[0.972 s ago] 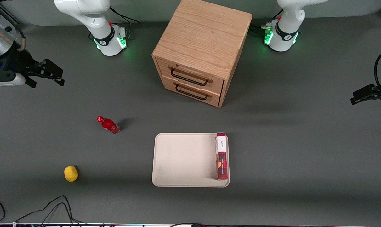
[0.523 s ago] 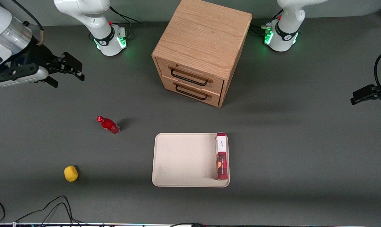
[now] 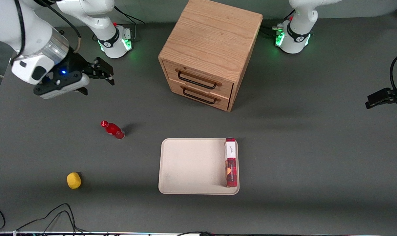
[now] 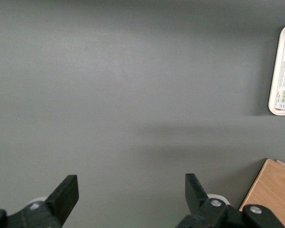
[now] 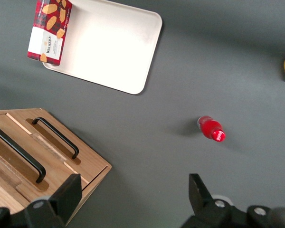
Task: Open upper drawer
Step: 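Move the right gripper toward the upper drawer's black handle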
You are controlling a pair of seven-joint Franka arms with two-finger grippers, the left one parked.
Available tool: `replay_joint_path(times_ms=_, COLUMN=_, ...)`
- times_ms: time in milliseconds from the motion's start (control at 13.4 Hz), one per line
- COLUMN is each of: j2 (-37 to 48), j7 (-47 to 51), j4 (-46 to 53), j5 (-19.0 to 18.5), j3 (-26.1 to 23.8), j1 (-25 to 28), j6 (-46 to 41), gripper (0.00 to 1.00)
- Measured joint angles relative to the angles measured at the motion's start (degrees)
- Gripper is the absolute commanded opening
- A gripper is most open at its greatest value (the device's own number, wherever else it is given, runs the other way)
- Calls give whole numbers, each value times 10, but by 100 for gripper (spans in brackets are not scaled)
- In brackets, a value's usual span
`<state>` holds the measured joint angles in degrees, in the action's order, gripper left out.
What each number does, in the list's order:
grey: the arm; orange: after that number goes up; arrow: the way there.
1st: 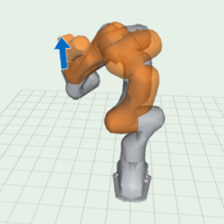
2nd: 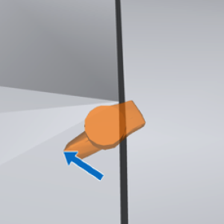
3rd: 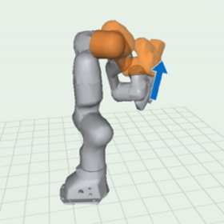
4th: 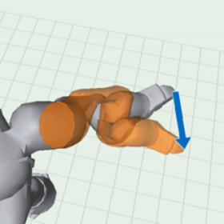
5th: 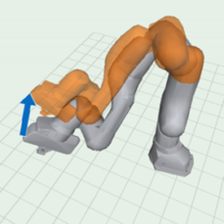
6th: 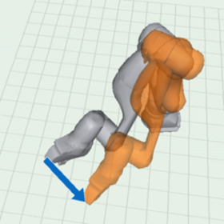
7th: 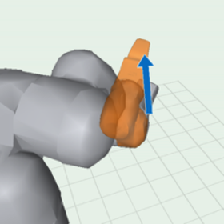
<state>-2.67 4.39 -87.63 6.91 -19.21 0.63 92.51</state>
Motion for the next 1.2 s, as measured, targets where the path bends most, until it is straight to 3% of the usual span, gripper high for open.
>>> replay_joint_path(times_ms=1196, j2=-158, j7=-107, j4=15, j5=0, j3=-106, j1=60, j6=120, gripper=100)
